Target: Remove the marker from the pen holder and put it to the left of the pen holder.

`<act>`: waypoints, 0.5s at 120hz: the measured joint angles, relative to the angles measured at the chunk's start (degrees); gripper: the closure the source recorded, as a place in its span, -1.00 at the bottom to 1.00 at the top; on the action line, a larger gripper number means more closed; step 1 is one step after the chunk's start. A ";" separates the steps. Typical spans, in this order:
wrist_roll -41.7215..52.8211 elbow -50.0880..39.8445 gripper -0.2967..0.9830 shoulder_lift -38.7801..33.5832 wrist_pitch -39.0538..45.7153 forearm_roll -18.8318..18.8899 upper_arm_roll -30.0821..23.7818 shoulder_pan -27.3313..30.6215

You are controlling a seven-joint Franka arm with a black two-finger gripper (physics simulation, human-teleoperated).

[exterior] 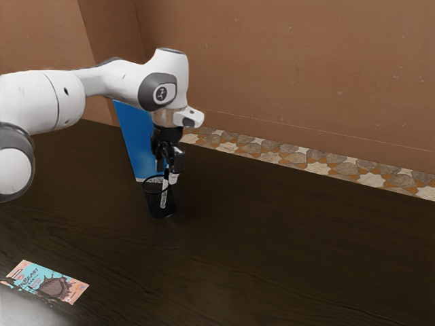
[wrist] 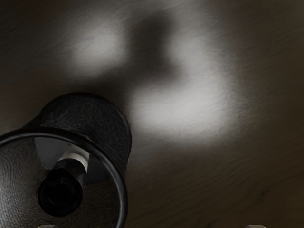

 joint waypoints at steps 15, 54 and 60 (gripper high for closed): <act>-1.87 0.03 -0.07 0.78 1.67 -0.97 1.20 -0.18; -5.98 0.34 0.13 2.41 8.77 -1.37 3.86 -0.92; -6.43 0.37 0.21 2.32 9.35 -1.32 3.91 -1.06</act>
